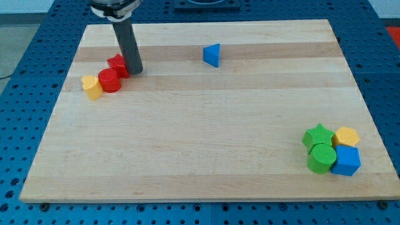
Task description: Slightly move the red star to the left
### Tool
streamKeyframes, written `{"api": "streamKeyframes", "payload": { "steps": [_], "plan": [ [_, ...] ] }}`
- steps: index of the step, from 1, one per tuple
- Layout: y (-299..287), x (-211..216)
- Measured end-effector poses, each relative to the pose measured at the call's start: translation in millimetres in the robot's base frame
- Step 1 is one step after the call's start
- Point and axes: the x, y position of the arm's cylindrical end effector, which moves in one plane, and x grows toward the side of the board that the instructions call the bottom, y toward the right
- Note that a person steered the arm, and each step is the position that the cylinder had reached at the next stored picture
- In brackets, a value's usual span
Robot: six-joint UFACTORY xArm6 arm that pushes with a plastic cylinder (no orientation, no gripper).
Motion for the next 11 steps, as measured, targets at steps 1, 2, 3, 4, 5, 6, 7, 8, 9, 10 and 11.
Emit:
{"api": "streamKeyframes", "payload": {
  "steps": [1, 2, 3, 4, 5, 6, 7, 8, 9, 10, 11],
  "plan": [
    [-2, -1],
    [33, -27],
    [17, -53],
    [-12, -53],
    [-33, -48],
    [-49, -45],
    [-61, -39],
    [-71, -31],
    [-79, -28],
    [-84, -30],
    [-84, -38]
  ]
}}
